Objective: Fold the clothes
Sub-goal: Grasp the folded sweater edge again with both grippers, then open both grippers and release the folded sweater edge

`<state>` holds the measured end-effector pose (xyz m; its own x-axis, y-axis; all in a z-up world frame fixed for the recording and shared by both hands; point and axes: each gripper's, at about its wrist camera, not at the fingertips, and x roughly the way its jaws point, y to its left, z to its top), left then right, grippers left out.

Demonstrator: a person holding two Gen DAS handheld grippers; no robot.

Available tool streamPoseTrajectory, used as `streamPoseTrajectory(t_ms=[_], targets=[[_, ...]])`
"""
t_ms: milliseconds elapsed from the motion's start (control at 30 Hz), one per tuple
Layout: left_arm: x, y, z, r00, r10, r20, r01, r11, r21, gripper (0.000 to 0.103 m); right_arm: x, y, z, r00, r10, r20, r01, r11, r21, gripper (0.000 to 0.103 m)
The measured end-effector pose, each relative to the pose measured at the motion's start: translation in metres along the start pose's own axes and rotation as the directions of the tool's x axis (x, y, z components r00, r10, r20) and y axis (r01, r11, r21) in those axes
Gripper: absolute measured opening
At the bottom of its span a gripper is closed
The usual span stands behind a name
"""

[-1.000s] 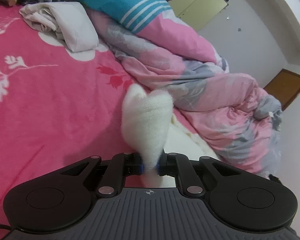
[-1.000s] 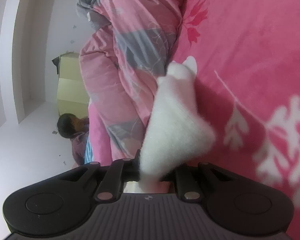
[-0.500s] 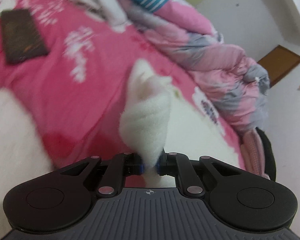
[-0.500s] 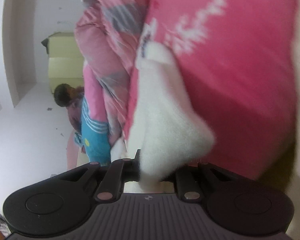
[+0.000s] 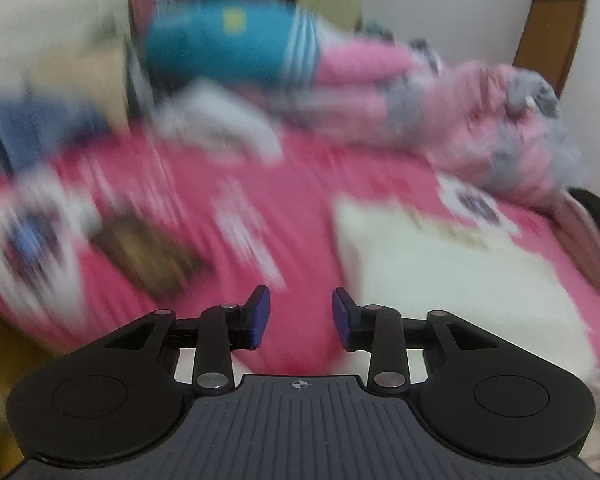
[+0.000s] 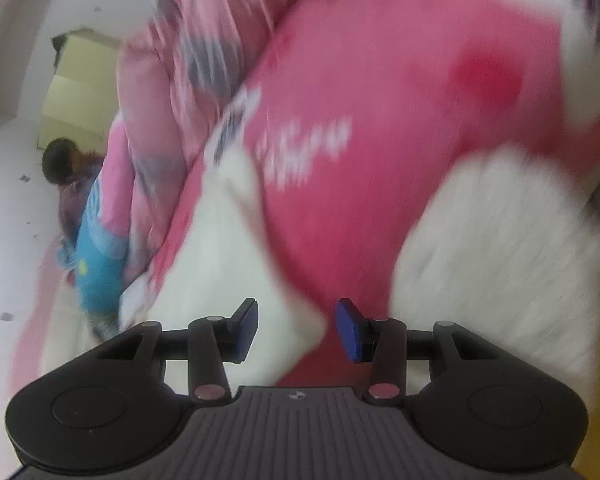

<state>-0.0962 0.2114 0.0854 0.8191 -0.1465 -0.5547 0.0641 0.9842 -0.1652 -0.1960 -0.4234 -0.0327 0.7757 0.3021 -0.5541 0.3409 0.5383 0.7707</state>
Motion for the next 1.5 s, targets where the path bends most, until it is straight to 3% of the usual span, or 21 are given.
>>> streamPoseTrajectory(t_ms=[67, 133, 300, 400, 467, 600, 733, 833, 933, 1100, 1200, 1333, 1367, 1500], targets=[[0.001, -0.003, 0.019, 0.998, 0.013, 0.064, -0.017, 0.998, 0.06, 0.048, -0.005, 0.018, 0.012, 0.998, 0.002, 0.058, 0.004, 0.996, -0.094, 0.047], [0.018, -0.011, 0.03, 0.996, -0.033, 0.083, 0.025, 0.996, 0.089, 0.049, 0.003, 0.041, 0.023, 0.995, 0.041, 0.092, -0.023, 0.981, -0.193, 0.047], [0.104, -0.045, 0.021, 0.982, -0.191, -0.008, 0.191, 0.979, 0.069, 0.05, 0.069, 0.092, 0.041, 0.993, 0.113, 0.042, -0.085, 0.906, -0.414, 0.046], [0.145, -0.056, 0.015, 0.972, -0.225, -0.068, 0.228, 0.973, 0.037, 0.05, 0.109, 0.118, 0.047, 0.999, 0.048, -0.002, -0.042, 0.839, -0.543, 0.046], [0.162, -0.059, 0.013, 0.966, -0.243, -0.09, 0.245, 0.969, 0.022, 0.05, 0.13, 0.132, 0.045, 1.0, -0.003, 0.005, 0.005, 0.779, -0.627, 0.046], [0.176, -0.058, 0.011, 0.958, -0.264, -0.109, 0.269, 0.963, 0.032, 0.05, 0.144, 0.149, 0.039, 0.998, -0.043, 0.036, 0.056, 0.696, -0.716, 0.046], [0.182, -0.06, 0.006, 0.954, -0.282, -0.101, 0.289, 0.955, 0.072, 0.05, 0.154, 0.18, 0.014, 1.0, 0.023, 0.001, -0.011, 0.512, -0.859, 0.046], [0.184, -0.061, 0.002, 0.951, -0.297, -0.092, 0.304, 0.949, 0.084, 0.049, 0.18, 0.209, -0.01, 0.992, 0.057, -0.111, -0.124, 0.357, -0.926, 0.044], [0.187, -0.061, -0.001, 0.947, -0.311, -0.084, 0.318, 0.943, 0.095, 0.049, 0.213, 0.238, -0.032, 0.972, 0.058, -0.228, -0.235, 0.227, -0.945, 0.042], [0.19, -0.058, -0.006, 0.951, -0.303, -0.066, 0.309, 0.946, 0.1, 0.043, 0.268, 0.272, -0.062, 0.935, -0.025, -0.353, -0.35, 0.071, -0.934, 0.038], [0.194, -0.051, -0.01, 0.947, -0.316, -0.061, 0.32, 0.944, 0.075, 0.04, 0.286, 0.278, -0.07, 0.917, -0.075, -0.392, -0.389, 0.046, -0.92, 0.031], [0.196, -0.043, -0.012, 0.937, -0.348, -0.042, 0.349, 0.936, 0.041, 0.04, 0.292, 0.282, -0.074, 0.904, -0.11, -0.412, -0.409, 0.054, -0.911, 0.015], [0.196, -0.041, -0.012, 0.935, -0.354, -0.037, 0.355, 0.934, 0.033, 0.04, 0.291, 0.282, -0.075, 0.907, -0.109, -0.408, -0.404, 0.054, -0.913, 0.007], [0.194, -0.035, -0.011, 0.928, -0.373, -0.018, 0.373, 0.928, -0.004, 0.039, 0.278, 0.289, -0.087, 0.942, -0.069, -0.33, -0.33, 0.013, -0.944, 0.003]])
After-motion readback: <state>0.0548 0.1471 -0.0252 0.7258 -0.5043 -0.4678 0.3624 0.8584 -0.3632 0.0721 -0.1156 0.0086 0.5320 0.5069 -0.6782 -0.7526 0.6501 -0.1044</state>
